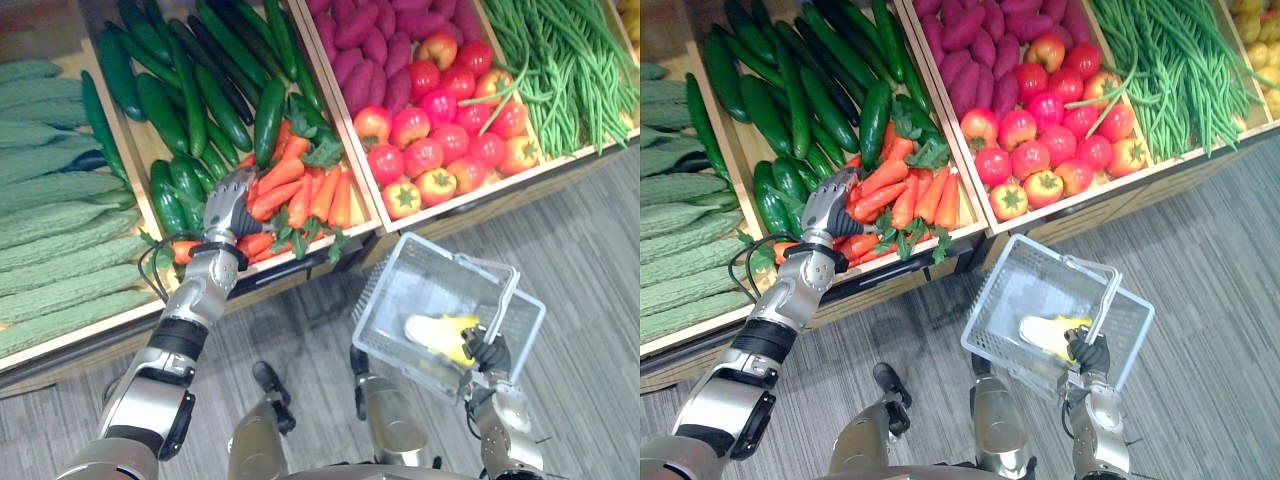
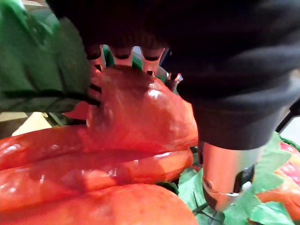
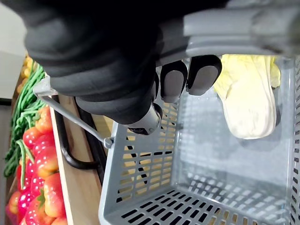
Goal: Pick vegetable in the basket
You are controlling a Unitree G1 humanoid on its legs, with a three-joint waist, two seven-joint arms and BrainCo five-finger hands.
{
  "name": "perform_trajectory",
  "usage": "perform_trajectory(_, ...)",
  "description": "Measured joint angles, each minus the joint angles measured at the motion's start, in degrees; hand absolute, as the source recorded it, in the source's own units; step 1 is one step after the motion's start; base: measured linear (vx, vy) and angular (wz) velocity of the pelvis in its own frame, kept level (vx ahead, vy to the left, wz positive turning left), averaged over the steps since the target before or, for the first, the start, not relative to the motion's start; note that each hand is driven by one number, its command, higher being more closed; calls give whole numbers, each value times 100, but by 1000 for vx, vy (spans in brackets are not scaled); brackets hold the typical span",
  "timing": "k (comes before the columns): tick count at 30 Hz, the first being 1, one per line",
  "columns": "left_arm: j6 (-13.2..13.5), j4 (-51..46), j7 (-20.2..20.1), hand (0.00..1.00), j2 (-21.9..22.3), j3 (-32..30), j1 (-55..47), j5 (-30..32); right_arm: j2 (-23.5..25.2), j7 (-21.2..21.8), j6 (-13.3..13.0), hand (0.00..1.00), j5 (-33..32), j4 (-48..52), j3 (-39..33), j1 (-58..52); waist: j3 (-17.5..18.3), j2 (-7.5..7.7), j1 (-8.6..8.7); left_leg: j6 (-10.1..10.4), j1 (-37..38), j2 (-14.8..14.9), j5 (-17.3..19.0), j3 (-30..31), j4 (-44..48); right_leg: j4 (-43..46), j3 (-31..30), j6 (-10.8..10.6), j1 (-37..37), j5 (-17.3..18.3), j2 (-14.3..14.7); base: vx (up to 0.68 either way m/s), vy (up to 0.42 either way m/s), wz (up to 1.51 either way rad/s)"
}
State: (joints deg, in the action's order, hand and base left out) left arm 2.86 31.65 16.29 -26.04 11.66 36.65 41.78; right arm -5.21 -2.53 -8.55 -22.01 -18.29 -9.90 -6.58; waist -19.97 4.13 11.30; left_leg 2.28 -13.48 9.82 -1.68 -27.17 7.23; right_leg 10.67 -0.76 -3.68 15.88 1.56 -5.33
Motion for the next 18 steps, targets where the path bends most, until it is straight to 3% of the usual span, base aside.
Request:
perform_trajectory(11, 136, 29, -16, 100, 58, 17, 199, -335, 23, -67, -4, 100, -2, 75, 69, -12, -160, -46, 25, 0, 0, 18, 0, -33, 31, -93, -47, -5, -29, -81, 15, -2, -2, -2)
perform_trajectory(18, 107, -845, 107, 100, 68, -225, -267, -339, 35, -109, -14, 100, -4, 74, -166, -87, -214, -137, 30, 0, 135, 9, -1, 43, -3, -173, 44, -7, -235, -83, 9, 7, -4, 5)
